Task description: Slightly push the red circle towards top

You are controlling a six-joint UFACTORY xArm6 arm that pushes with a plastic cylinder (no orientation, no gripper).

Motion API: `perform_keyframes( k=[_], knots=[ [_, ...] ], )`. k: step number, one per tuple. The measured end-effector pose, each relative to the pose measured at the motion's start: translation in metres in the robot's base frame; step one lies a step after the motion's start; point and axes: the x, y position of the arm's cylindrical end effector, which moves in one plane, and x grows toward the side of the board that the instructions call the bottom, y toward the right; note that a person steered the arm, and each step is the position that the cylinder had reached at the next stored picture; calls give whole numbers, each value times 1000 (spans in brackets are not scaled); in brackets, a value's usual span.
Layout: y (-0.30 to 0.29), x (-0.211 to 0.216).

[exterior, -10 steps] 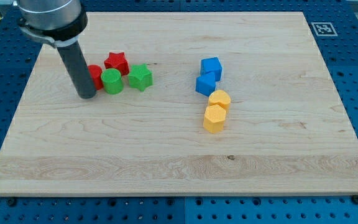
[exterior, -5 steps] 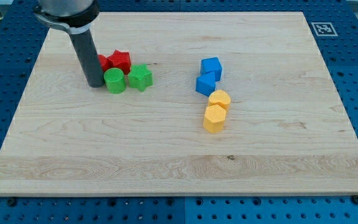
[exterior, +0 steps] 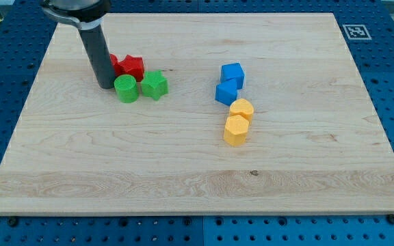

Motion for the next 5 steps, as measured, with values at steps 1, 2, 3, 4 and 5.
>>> perform_keyframes(
  k=[1, 2, 3, 4, 5],
  knots=[
    [0, -5],
    [0, -20],
    [1, -20],
    [7, -19],
    [11, -16]
  ],
)
